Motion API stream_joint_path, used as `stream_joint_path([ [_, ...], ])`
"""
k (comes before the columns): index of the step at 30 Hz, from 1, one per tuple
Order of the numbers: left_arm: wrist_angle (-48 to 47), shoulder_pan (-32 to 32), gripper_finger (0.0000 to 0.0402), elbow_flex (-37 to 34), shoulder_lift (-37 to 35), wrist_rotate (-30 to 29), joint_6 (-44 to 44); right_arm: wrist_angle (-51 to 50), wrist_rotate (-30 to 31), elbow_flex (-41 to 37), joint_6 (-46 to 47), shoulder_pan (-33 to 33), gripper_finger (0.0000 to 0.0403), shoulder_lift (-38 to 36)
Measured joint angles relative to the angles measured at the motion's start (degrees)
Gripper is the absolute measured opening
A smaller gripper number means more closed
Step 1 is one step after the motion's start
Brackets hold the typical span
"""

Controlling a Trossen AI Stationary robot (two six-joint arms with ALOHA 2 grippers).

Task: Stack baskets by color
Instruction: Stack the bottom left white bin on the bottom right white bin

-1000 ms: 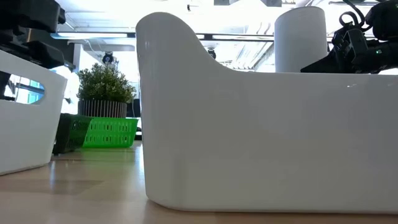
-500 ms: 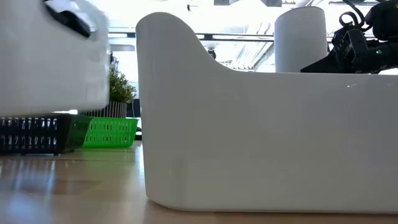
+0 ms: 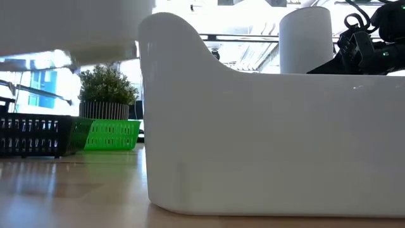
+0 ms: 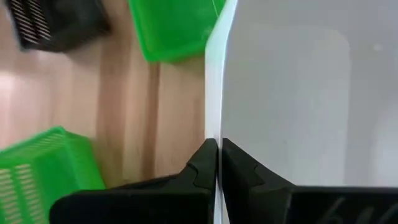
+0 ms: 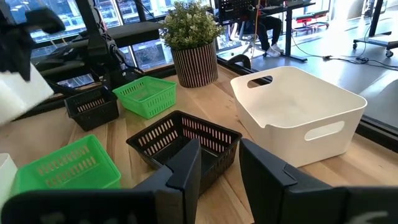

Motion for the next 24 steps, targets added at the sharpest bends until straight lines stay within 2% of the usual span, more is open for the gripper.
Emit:
stream_joint_path([
  [8,-0.15,4.76,0.0000,10.76,0.02,-0.75,3.12,0.00,0.00,0.00,0.01,-0.01,0.0098,0.00],
  [14,3.25,8.10,0.0000,17.08,0.04,-0.06,9.08,0.00,-0.02,0.02,-0.01,0.01,0.0098,0.00],
  [24,13.22,10.69,0.0000,20.93,0.25,5.32,17.51,0.00,-0.02,0.02,-0.01,0.00,0.0098,0.00],
])
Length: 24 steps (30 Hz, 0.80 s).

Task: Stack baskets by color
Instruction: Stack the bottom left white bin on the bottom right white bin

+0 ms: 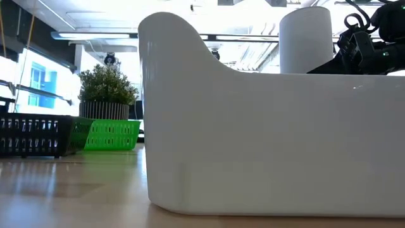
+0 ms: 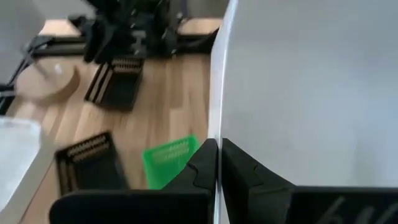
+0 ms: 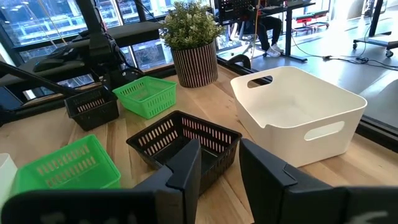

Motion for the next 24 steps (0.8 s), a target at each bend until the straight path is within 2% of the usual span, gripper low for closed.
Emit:
stream_joint_path([
  [4,6.60,0.31,0.0000,-0.04,0.10,3.87,2.42,0.00,0.00,0.00,0.02,0.01,0.0098,0.00],
  [14,16.64,0.27,0.0000,-0.02,0.82,8.69,7.70,0.00,0.00,0.00,0.02,-0.01,0.0098,0.00],
  [24,15.27,-0.35,0.0000,-0.04,7.99,9.27,5.01,-0.68,0.01,0.09,0.01,0.00,0.0098,-0.02],
])
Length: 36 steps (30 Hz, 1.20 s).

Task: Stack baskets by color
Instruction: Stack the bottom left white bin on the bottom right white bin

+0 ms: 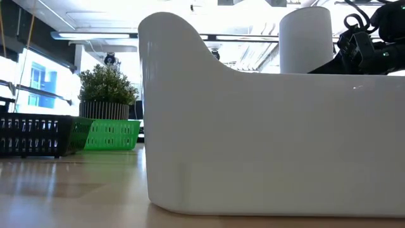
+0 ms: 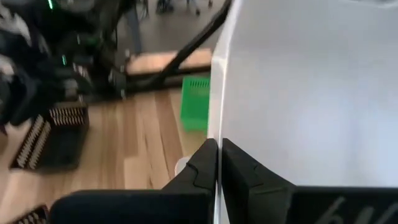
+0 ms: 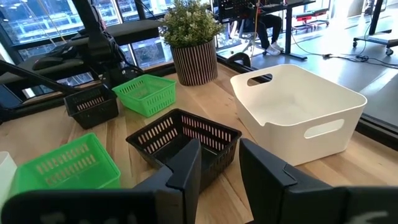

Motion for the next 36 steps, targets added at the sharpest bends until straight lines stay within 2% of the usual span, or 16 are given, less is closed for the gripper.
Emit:
stream_joint_path([
  [9,0.12,-0.15,0.0000,-0.07,9.84,-0.20,-4.68,-0.19,0.00,0.00,0.01,-0.01,0.0098,0.01],
  [16,-0.24,0.48,0.0000,-0.07,15.09,-2.68,-7.01,-0.19,0.00,0.01,0.00,0.01,0.0098,0.01],
  [21,-2.74,1.83,0.0000,-0.05,16.21,-3.60,-9.53,-0.19,0.01,0.00,-0.01,-0.01,0.0098,-0.01],
  [36,-6.82,2.32,0.0000,-0.04,16.59,-4.84,-9.22,-0.24,0.00,0.00,-0.01,0.00,0.0098,0.00],
])
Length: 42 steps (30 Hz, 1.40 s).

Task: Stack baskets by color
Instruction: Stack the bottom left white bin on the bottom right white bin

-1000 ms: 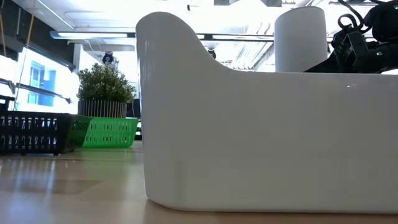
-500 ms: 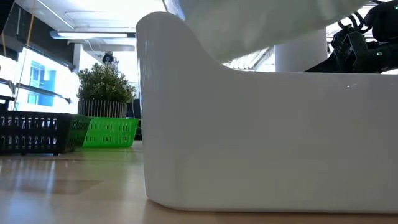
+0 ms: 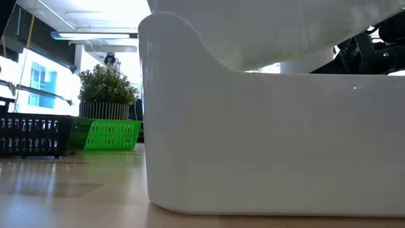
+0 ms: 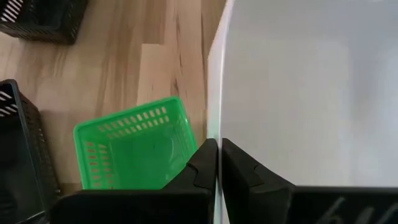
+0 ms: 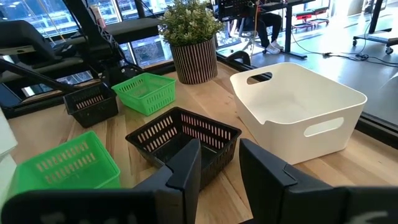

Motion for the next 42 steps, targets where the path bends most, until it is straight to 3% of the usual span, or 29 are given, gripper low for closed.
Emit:
stream_joint_path([
  [42,3.16,-0.81,0.0000,0.00,3.41,3.62,0.44,-0.42,-0.01,-0.08,0.00,0.01,0.0098,0.03],
])
